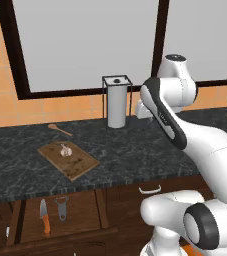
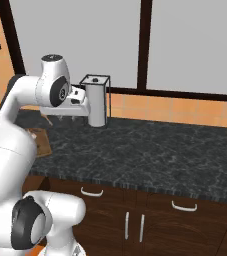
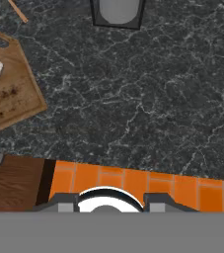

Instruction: Place the appropriate cutting tool for cutting the garlic skin on the cutting board.

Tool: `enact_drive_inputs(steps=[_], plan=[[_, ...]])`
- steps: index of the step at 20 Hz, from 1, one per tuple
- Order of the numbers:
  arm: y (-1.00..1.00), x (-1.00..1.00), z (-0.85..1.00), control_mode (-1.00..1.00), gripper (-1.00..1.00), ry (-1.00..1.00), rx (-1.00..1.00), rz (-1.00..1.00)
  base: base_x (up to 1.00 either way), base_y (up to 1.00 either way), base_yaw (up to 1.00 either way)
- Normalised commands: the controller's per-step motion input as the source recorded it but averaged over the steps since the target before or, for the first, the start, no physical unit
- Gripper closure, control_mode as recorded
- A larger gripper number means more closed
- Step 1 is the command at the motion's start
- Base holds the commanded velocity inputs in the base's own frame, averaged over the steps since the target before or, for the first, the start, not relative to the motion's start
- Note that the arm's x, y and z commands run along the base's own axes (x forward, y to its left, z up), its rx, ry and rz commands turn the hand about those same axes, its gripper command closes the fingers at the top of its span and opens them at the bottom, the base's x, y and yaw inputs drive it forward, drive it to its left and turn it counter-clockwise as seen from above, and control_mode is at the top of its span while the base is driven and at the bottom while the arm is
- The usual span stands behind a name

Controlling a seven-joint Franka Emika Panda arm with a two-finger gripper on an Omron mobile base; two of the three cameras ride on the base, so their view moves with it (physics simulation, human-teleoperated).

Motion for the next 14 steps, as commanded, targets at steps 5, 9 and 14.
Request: enact_drive_inputs(steps=[5,9,14], plan=[[0.44,-0.77,-0.06,-1.0,-1.0,-0.07,-0.01,0.0,0.0,0.0,0.0],[1.0,-0.92,-0.4,-1.0,-1.0,0.0,-0.04,-0.07,0.0,0.0,0.0],[1.0,-0.83,-0.51,-1.0,-1.0,0.0,-0.05,-0.08,0.0,0.0,0.0]])
